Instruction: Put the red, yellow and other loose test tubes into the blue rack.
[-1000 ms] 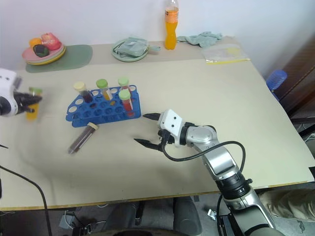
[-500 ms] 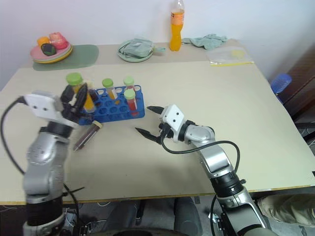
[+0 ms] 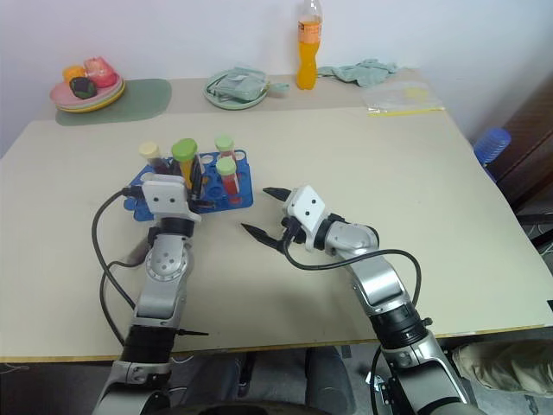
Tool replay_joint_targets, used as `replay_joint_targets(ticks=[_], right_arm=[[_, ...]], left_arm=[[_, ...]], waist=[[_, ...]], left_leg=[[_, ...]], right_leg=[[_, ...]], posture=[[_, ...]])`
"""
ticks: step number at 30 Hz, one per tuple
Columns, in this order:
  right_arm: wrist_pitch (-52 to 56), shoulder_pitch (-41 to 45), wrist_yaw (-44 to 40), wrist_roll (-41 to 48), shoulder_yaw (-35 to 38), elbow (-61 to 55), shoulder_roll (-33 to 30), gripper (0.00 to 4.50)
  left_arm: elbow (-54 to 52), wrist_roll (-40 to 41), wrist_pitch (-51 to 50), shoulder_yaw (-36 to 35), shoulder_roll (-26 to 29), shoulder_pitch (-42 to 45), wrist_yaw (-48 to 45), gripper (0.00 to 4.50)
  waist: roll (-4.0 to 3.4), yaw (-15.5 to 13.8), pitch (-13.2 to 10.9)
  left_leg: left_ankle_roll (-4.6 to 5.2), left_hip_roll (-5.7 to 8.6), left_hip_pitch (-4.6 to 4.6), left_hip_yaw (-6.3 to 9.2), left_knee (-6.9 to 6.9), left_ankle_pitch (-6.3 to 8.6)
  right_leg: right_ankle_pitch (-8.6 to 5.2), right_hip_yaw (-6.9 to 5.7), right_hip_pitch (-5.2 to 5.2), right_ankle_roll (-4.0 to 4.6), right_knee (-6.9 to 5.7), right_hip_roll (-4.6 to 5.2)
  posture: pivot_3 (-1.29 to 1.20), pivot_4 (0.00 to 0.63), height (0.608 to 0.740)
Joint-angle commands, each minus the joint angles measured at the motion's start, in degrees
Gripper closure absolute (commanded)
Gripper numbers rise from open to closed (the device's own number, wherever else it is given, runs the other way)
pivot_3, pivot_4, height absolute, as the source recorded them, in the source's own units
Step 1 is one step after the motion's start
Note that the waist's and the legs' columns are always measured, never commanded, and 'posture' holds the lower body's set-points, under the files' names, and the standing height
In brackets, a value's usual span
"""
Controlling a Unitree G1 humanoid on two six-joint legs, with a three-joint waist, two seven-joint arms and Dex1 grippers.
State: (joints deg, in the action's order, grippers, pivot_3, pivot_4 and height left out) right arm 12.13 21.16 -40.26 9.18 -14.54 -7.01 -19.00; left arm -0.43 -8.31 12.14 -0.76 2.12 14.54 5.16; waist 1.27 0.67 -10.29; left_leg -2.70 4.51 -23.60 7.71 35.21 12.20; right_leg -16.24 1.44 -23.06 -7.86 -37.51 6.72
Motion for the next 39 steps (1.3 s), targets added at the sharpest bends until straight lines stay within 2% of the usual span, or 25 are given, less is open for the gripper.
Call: replay_joint_targets(ticks=[1,5,17,39], right_arm=[[-0.26,0.12,0.70,0.05,1.03,-3.05,0.12,0.07],[-0.26,-0.05,0.99,0.02,0.86,-3.16,0.14,0.07],[-0.64,0.29,0.76,-0.20,0.15,-2.20,0.61,0.07],[-0.16,0.51,0.65,-0.01,0.03,-2.18,1.31,0.07]], left_arm=[[0.02,-0.09,-0.09,0.19,0.30,0.78,-0.10,3.71],[0.58,1.81,-0.77,-0.18,-0.51,0.94,-0.40,3.71],[1.33,-0.49,-3.30,-0.19,0.31,0.78,1.60,3.71],[-0.61,1.22,-6.77,-0.53,-0.56,-0.11,0.77,3.71]], waist=[[0.00,0.02,0.00],[0.00,0.01,0.00],[-0.01,0.02,0.02],[-0.02,0.09,0.02]], left_leg=[[0.00,0.00,0.00,0.00,0.00,0.00],[0.00,0.00,0.00,0.00,0.00,0.00],[0.00,0.00,0.06,0.01,-0.01,0.00],[0.01,-0.02,0.13,0.04,-0.04,0.01]], right_leg=[[0.00,0.00,0.00,0.00,0.00,0.00],[0.00,0.00,0.00,0.00,0.00,0.00],[0.00,-0.01,0.05,0.00,0.01,-0.01],[0.00,-0.02,0.16,0.00,0.08,-0.03]], posture=[[0.00,0.150,0.740],[0.00,0.150,0.740],[0.00,0.150,0.740],[0.00,0.150,0.740]])
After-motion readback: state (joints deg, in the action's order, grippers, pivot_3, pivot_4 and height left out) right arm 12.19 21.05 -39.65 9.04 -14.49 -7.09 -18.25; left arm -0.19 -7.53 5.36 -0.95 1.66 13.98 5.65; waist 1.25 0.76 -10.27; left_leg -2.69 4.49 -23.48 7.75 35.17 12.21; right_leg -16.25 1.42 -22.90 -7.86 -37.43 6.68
